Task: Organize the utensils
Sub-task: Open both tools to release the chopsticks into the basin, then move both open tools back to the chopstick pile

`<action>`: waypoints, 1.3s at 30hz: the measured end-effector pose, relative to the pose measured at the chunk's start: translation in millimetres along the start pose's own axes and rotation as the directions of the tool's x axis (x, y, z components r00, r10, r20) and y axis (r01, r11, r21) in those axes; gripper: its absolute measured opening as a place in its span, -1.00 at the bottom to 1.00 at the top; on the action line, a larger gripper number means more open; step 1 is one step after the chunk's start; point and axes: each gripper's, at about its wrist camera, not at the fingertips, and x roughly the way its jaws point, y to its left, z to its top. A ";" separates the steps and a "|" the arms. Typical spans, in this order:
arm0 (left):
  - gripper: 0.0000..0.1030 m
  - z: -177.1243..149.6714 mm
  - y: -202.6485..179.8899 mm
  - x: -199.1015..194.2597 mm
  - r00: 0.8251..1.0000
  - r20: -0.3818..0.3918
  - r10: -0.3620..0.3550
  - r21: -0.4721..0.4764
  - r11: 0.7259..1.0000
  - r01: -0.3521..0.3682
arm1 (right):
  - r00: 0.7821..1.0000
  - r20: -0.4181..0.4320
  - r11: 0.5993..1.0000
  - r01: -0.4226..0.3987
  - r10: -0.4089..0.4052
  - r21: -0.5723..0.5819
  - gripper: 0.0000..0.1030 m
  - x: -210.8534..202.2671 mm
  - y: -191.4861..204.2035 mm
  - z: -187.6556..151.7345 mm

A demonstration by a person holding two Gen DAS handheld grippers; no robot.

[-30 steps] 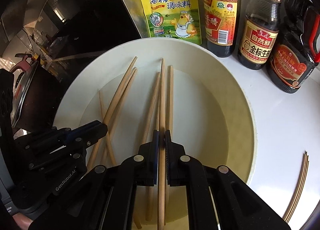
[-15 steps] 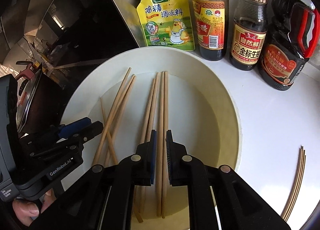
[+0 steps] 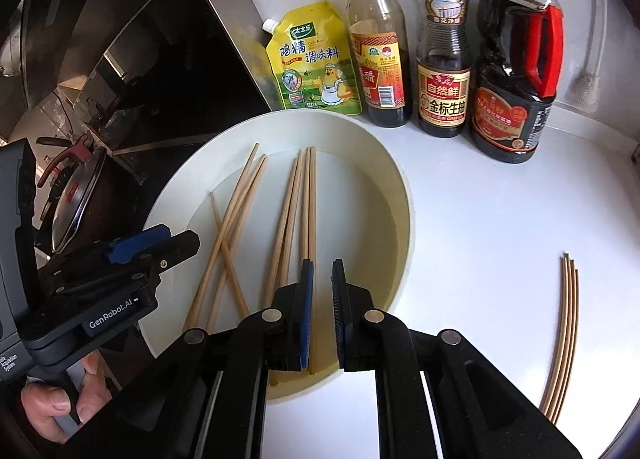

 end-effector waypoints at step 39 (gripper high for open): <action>0.21 -82.8 -186.0 6.9 0.988 -0.082 -0.134 0.157 0.977 0.145 | 0.966 -0.005 0.955 0.255 -0.257 0.154 -0.42 -82.8 -179.2 -133.2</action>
